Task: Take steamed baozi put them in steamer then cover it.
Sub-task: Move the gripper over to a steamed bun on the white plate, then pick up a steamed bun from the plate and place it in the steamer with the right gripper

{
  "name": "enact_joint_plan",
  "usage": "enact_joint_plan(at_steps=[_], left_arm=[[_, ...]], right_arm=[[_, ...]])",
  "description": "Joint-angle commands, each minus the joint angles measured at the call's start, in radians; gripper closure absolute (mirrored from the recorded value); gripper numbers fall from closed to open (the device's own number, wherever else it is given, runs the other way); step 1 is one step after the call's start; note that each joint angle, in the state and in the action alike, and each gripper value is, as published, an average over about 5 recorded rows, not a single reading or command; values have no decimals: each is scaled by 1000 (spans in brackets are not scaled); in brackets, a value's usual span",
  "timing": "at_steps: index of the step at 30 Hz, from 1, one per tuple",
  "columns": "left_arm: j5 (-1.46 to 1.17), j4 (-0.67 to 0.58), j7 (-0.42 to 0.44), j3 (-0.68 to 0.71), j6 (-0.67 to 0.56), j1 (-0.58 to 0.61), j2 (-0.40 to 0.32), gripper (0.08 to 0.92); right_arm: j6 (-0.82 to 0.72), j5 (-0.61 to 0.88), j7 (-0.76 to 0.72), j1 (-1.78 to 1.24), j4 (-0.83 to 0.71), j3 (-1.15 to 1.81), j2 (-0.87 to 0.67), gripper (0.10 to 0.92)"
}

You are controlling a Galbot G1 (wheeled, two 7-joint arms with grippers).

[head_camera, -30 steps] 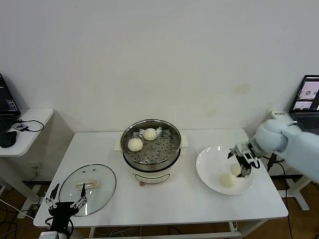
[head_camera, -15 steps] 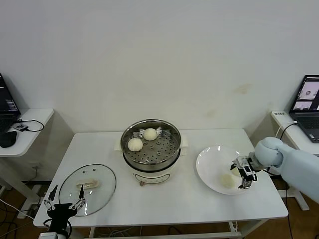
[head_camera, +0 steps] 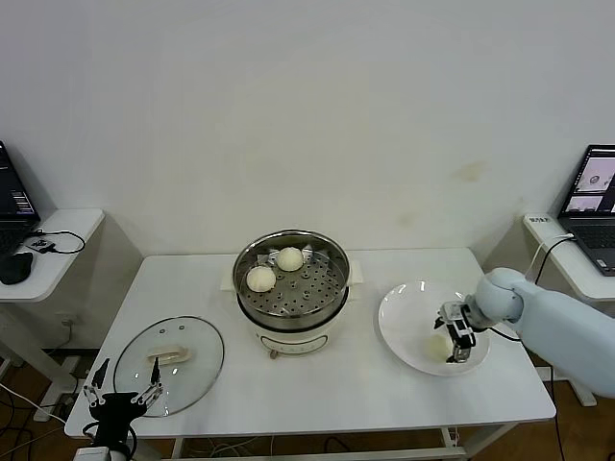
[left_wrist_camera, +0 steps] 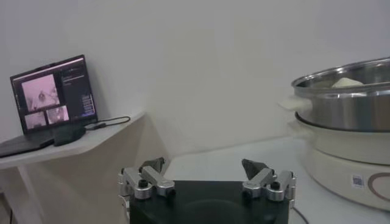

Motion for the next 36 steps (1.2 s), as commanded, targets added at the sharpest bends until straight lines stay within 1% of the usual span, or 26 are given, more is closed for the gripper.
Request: enact_joint_plan(at_steps=[1,6,15,20,26,31,36], left_arm=[[0,1,0,0,-1,0,0,177],[-1,1,-1,0,-1,0,-2,177],[0,-4,-3,1,-3,5,-7,177],[0,-12,-3,0,-3,9,-6,177],[0,-24,-2,2,-1,7,-4,177],[-1,-31,-2,3,-1,8,3,177],[-7,-37,-3,-3,-2,11,10,177]], right_arm=[[-1,-5,-7,-14,-27,9,23,271],[-2,-5,-17,-13,-22,10,12,353],[-10,-2,-27,-1,-14,17,2,436],[-21,28,-40,85,18,-8,-15,441],[-44,143,-57,324,61,-75,-9,433],[-54,235,-64,547,46,-183,65,429],[-58,307,-54,721,10,-272,181,423]])
